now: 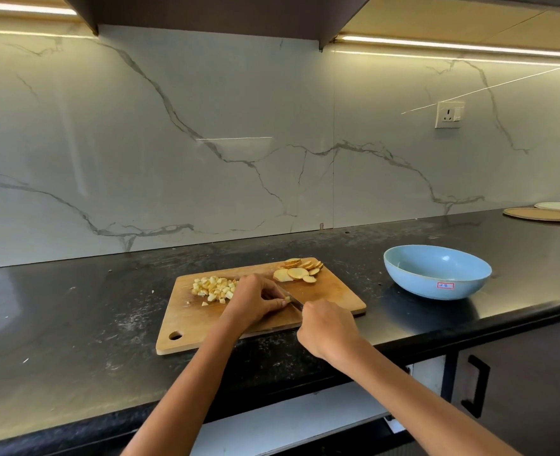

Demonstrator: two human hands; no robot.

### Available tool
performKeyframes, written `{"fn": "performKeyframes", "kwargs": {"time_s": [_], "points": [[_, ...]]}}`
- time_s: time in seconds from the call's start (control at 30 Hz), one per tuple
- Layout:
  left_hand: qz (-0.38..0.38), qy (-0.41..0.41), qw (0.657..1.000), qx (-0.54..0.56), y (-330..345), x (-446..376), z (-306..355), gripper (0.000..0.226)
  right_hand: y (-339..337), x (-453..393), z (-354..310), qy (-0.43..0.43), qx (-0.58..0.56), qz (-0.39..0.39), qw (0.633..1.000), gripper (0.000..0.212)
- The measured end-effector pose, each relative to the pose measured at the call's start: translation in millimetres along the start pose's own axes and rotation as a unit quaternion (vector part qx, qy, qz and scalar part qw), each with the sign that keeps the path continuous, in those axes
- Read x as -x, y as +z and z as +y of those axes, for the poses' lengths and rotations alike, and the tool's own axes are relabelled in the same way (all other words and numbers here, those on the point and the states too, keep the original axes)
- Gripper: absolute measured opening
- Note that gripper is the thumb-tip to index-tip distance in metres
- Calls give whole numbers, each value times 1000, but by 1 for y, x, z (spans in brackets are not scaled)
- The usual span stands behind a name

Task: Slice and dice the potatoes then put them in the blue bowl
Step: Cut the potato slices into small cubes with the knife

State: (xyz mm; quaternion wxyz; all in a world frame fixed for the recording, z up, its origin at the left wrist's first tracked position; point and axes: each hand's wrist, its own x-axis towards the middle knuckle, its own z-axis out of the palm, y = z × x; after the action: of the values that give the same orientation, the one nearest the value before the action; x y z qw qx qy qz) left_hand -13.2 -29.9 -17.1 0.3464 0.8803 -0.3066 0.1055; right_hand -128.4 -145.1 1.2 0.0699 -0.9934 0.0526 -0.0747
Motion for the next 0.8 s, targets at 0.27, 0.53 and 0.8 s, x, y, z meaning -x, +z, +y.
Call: {"fn": "performKeyframes", "kwargs": {"time_s": [0.27, 0.53, 0.8], "points": [[-3, -12, 1000, -3, 0, 0, 0, 9, 12, 15, 9, 8, 37, 48, 998, 24], [6, -7, 1000, 7, -2, 3, 0, 13, -2, 10, 13, 6, 13, 42, 999, 27], [13, -18, 1000, -5, -2, 3, -1, 12, -4, 11, 2, -6, 13, 29, 999, 29]]}}
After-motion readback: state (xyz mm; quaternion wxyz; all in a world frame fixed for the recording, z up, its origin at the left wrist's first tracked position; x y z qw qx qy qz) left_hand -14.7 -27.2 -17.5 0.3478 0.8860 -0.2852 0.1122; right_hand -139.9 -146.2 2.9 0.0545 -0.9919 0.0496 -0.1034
